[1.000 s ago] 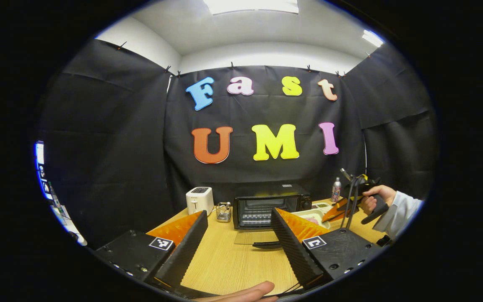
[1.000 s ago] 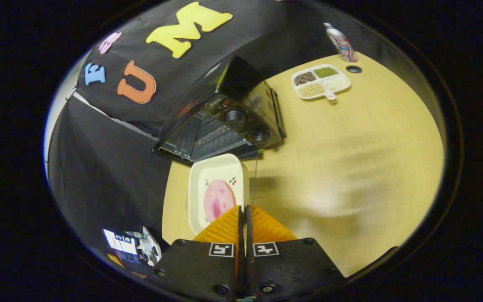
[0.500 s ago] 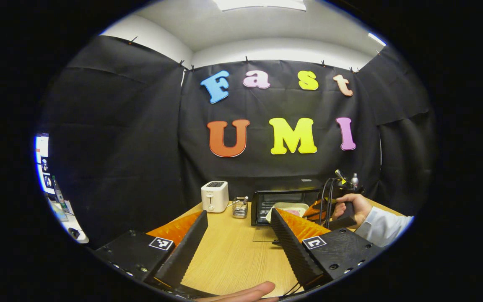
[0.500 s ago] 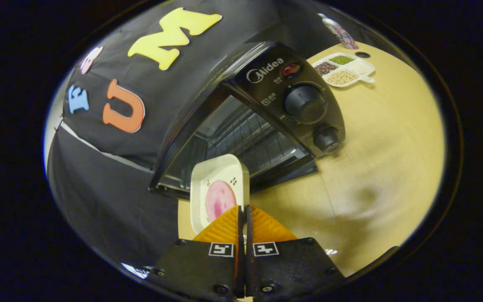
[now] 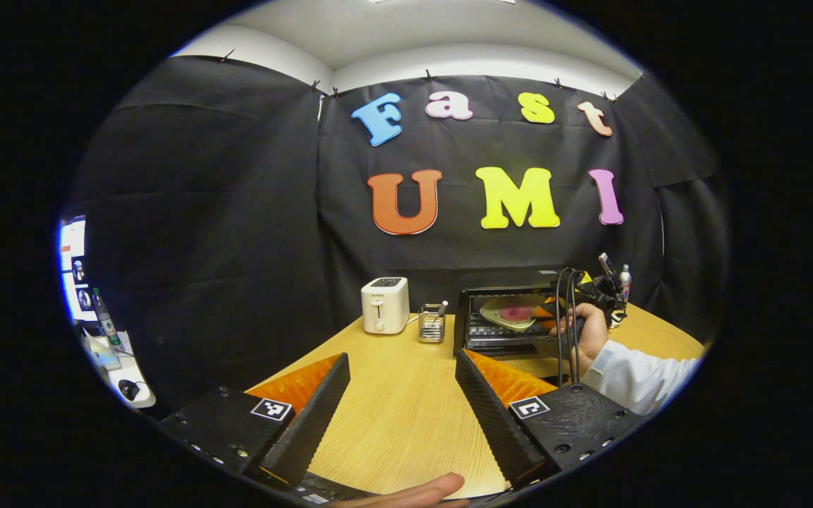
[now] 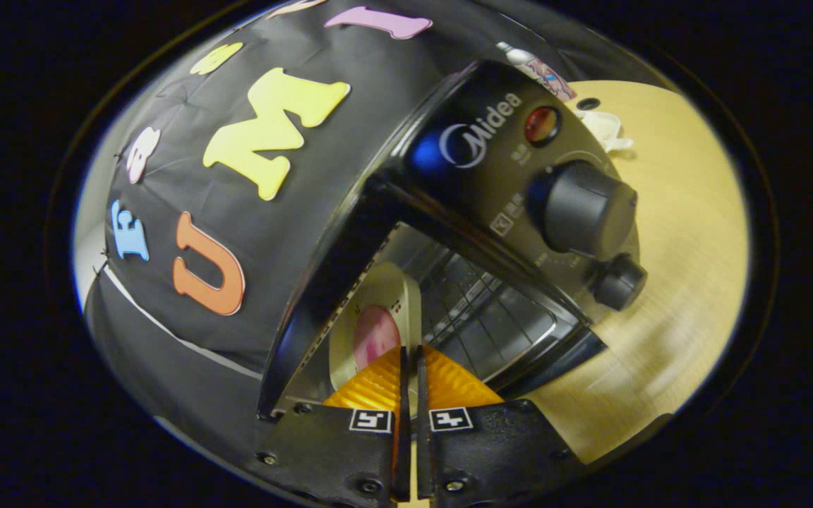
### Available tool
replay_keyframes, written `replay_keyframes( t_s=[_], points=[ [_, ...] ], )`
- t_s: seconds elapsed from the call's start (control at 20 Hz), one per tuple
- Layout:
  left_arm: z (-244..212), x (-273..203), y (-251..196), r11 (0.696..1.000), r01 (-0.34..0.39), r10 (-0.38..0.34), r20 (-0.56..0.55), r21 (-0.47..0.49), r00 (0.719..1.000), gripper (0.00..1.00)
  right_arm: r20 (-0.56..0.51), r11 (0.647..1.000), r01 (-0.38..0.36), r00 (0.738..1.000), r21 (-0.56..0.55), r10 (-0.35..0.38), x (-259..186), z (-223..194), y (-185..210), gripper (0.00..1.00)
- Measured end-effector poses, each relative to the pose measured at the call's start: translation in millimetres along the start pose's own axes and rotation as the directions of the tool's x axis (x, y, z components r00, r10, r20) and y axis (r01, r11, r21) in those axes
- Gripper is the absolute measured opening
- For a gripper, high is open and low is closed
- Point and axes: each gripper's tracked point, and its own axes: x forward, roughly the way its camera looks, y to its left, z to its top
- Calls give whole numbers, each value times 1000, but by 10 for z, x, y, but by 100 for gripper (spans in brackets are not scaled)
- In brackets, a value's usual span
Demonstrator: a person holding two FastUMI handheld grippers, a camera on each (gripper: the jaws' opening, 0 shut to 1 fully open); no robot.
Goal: Open the electric oven with the left hand, put the food in, and close the electric oven.
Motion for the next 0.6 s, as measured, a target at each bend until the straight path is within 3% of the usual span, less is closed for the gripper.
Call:
replay_keyframes(
  t_s=[0.1, 0.2, 0.4, 0.45, 0.5, 0.55, 0.6],
  points=[
    [-48, 48, -29, 999, 33, -33, -5, -26, 999, 96, 13, 1000, -6, 1000, -31, 6, 60, 1, 9, 5],
    [-77, 67, -23, 999, 41, -41, -5, -36, 999, 96, 9, 998, 14, 1000, -55, -13, 81, -11, -60, 14],
    [-96, 65, -69, 998, 53, -53, -18, -34, 998, 96, 28, 990, -24, 999, -138, 28, -83, -12, -6, 54],
    [-91, 63, -89, 998, 58, -58, -18, -39, 998, 96, 31, 986, -31, 999, -164, 37, -150, -21, 12, 59],
    [-80, 53, -110, 997, 62, -63, -19, -49, 998, 96, 37, 983, -42, 998, -181, 50, -248, -16, 37, 76],
    [-74, 36, -151, 996, 70, -71, -23, -59, 997, 96, 39, 979, -48, 998, -196, 57, -344, -27, 57, 71],
    [-65, 25, -197, 995, 78, -80, -23, -65, 997, 96, 37, 975, -67, 996, -213, 76, -441, -43, 92, 85]
  ],
)
